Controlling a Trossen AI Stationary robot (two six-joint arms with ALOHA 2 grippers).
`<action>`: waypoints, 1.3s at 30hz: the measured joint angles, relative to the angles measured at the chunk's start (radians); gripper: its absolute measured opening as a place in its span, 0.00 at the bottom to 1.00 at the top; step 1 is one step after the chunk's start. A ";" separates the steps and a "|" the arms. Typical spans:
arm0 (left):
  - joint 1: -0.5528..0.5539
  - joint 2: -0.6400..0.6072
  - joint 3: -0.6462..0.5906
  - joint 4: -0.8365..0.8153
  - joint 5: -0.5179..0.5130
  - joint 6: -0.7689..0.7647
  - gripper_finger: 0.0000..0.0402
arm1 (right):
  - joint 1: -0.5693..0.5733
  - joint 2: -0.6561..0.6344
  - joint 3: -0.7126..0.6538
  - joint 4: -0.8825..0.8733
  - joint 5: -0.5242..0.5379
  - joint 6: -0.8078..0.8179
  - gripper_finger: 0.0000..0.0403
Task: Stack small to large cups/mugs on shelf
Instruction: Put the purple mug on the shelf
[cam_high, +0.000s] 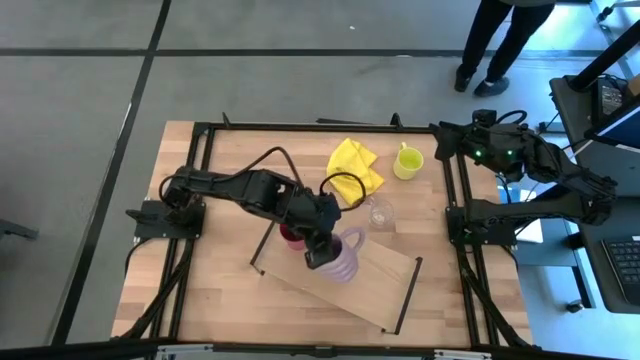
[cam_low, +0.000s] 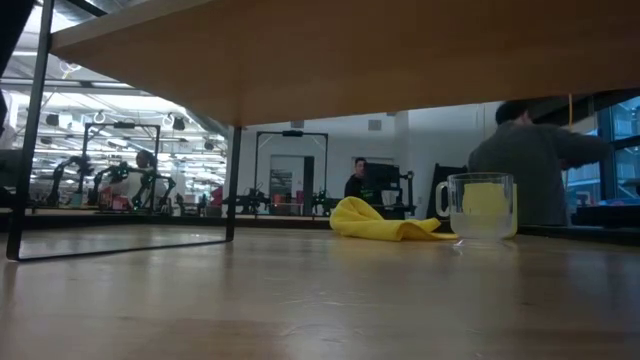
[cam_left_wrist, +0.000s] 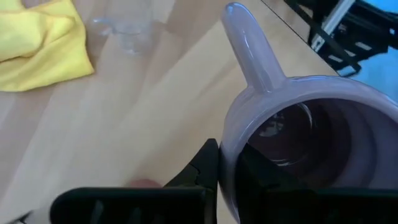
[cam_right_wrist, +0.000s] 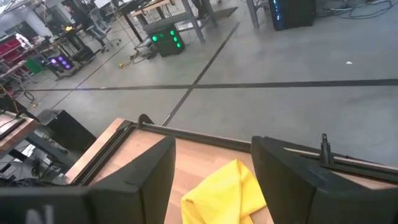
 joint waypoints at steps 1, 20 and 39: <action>-0.008 -0.001 0.000 -0.005 -0.002 -0.005 0.05 | 0.000 0.000 0.000 0.000 -0.004 0.001 0.53; -0.154 -0.011 0.000 -0.114 -0.114 -0.217 0.05 | 0.031 0.177 -0.002 -0.028 -0.421 0.127 0.53; -0.297 -0.004 -0.015 -0.157 -0.214 -0.515 0.05 | 0.127 0.203 -0.001 -0.030 -0.442 0.230 0.53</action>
